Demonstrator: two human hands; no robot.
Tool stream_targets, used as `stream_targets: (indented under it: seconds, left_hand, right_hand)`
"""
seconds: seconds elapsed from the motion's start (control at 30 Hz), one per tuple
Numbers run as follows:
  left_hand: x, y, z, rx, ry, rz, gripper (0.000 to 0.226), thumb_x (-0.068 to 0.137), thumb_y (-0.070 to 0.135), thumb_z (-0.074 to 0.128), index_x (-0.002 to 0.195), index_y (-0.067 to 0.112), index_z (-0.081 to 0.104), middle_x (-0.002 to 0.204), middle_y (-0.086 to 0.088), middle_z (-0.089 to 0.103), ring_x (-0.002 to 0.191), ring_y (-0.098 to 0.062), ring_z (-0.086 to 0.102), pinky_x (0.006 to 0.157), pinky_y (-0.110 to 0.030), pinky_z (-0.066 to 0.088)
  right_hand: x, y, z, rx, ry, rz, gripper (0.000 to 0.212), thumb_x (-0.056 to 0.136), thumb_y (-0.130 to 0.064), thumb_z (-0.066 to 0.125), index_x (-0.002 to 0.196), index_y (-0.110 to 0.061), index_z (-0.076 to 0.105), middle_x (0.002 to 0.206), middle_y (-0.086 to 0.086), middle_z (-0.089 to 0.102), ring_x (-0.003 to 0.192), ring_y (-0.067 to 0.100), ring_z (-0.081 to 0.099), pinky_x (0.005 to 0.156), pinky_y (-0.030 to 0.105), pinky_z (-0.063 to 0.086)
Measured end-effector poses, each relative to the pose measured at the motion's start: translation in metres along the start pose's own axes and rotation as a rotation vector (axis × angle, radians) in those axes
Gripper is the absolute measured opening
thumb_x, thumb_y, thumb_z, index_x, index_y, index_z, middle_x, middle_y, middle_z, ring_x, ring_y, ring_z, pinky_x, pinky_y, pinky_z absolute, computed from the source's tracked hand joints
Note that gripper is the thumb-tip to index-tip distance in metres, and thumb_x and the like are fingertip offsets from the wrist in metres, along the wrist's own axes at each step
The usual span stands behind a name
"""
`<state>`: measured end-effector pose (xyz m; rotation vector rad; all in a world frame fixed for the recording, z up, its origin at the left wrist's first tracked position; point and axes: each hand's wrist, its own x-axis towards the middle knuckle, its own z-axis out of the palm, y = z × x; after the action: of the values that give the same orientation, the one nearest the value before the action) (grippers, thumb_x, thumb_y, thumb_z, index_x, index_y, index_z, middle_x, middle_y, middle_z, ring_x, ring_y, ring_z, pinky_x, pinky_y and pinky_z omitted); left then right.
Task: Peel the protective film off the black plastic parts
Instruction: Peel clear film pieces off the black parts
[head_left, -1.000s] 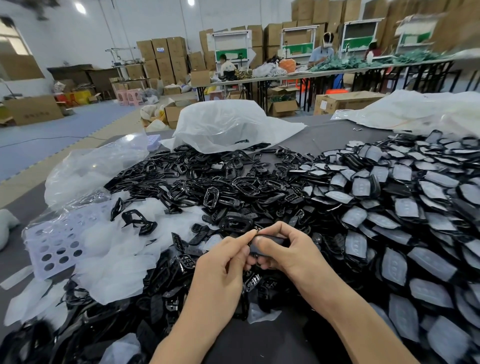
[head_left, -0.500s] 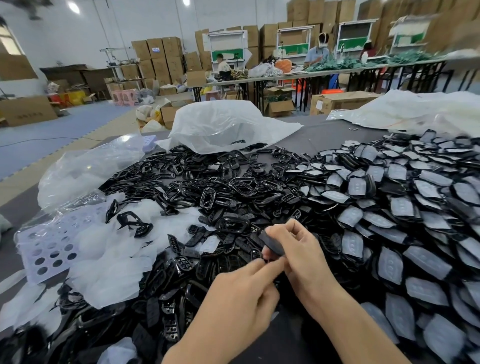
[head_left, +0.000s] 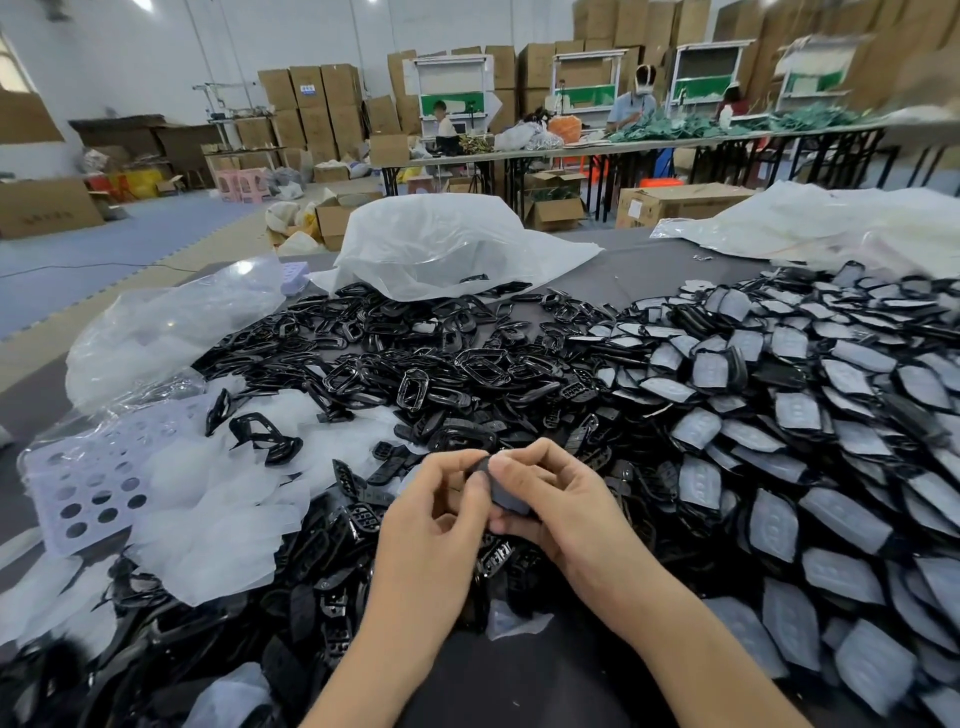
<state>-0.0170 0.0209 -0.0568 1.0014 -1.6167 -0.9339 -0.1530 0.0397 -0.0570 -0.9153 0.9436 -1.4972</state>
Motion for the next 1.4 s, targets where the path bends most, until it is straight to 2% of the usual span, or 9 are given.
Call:
stream_targets:
  seconds: [0.17,0.3,0.43,0.6,0.77,0.83,0.97,1.2,1.4]
  left_hand:
    - [0.007,-0.005,-0.008,0.027,0.093,-0.023,0.018,0.096,0.016,0.06,0.087,0.03,0.067,0.067,0.003,0.064,0.057,-0.005,0.056,0.055,-0.013,0.044]
    - [0.004,-0.005,-0.008,0.052,0.05,-0.001,0.019,0.097,0.026,0.058,0.096,0.042,0.067,0.08,0.01,0.07,0.068,-0.012,0.063,0.063,-0.021,0.051]
    - [-0.002,-0.006,-0.007,0.219,-0.032,0.153,0.021,0.098,0.031,0.055,0.115,0.041,0.059,0.092,0.019,0.065,0.075,-0.006,0.061,0.063,-0.008,0.044]
    - [-0.009,-0.012,-0.005,0.587,-0.259,0.358,0.04,0.099,0.055,0.038,0.136,0.041,0.043,0.12,0.03,0.044,0.117,0.001,0.046,0.098,-0.016,0.039]
    - [-0.012,-0.023,0.003,0.868,-0.452,0.319,0.074,0.085,0.076,0.022,0.149,0.049,-0.003,0.157,0.018,0.002,0.143,-0.006,0.008,0.118,-0.025,0.011]
    - [-0.009,-0.023,0.004,0.993,-0.428,0.325,0.071,0.089,0.07,0.032,0.153,0.044,0.016,0.16,0.007,0.018,0.145,-0.016,0.022,0.118,-0.032,0.021]
    - [0.005,-0.029,-0.003,1.024,-0.219,0.38,0.036,0.08,0.044,0.077,0.112,0.03,0.07,0.112,0.007,0.067,0.099,-0.021,0.067,0.081,-0.037,0.055]
    - [0.01,-0.022,-0.013,0.915,-0.037,0.287,0.018,0.086,0.042,0.07,0.096,0.027,0.068,0.087,0.013,0.071,0.079,-0.012,0.069,0.067,-0.028,0.053]
    - [0.006,-0.015,-0.021,0.782,0.057,0.198,0.042,0.095,0.055,0.031,0.104,0.028,0.063,0.07,0.003,0.069,0.067,-0.025,0.068,0.057,-0.036,0.051]
  right_hand:
    - [-0.001,-0.001,-0.006,-0.391,-0.027,-0.106,0.025,0.098,-0.015,0.065,0.102,-0.037,0.075,0.085,0.004,0.075,0.07,0.021,0.074,0.066,0.027,0.059]
    - [-0.001,-0.006,-0.012,-0.413,-0.054,-0.061,0.025,0.102,-0.01,0.057,0.114,-0.027,0.072,0.08,0.009,0.077,0.062,0.016,0.07,0.061,0.025,0.057]
    - [0.002,-0.028,-0.038,-0.32,0.334,-0.267,0.031,0.1,-0.016,0.058,0.129,-0.028,0.063,0.087,0.004,0.078,0.071,0.015,0.073,0.065,0.021,0.058]
    - [-0.002,-0.047,-0.075,-0.223,0.805,-0.448,0.082,0.097,-0.049,0.055,0.16,-0.035,0.004,0.097,0.0,0.077,0.075,0.015,0.075,0.072,0.028,0.061]
    - [0.001,-0.024,-0.053,-0.58,0.615,-0.413,0.061,0.101,-0.05,0.047,0.155,-0.041,0.022,0.094,-0.014,0.073,0.078,0.004,0.072,0.071,0.02,0.057]
    - [0.002,-0.013,-0.041,-0.805,0.482,-0.41,0.051,0.103,-0.043,0.049,0.152,-0.038,0.035,0.094,-0.016,0.071,0.087,-0.004,0.066,0.075,0.01,0.051]
    - [0.003,0.009,-0.029,-1.254,0.231,-0.351,0.05,0.104,-0.035,0.049,0.152,-0.032,0.039,0.138,-0.012,0.056,0.127,0.005,0.047,0.107,0.015,0.032]
    - [0.008,0.019,-0.023,-1.498,0.178,-0.282,0.04,0.105,-0.047,0.037,0.141,-0.037,0.05,0.135,-0.016,0.057,0.126,0.011,0.047,0.107,0.028,0.032]
    - [0.049,0.014,0.003,-1.545,0.188,-0.197,0.051,0.103,-0.05,0.04,0.149,-0.026,0.042,0.142,-0.002,0.049,0.128,0.023,0.044,0.106,0.039,0.035]
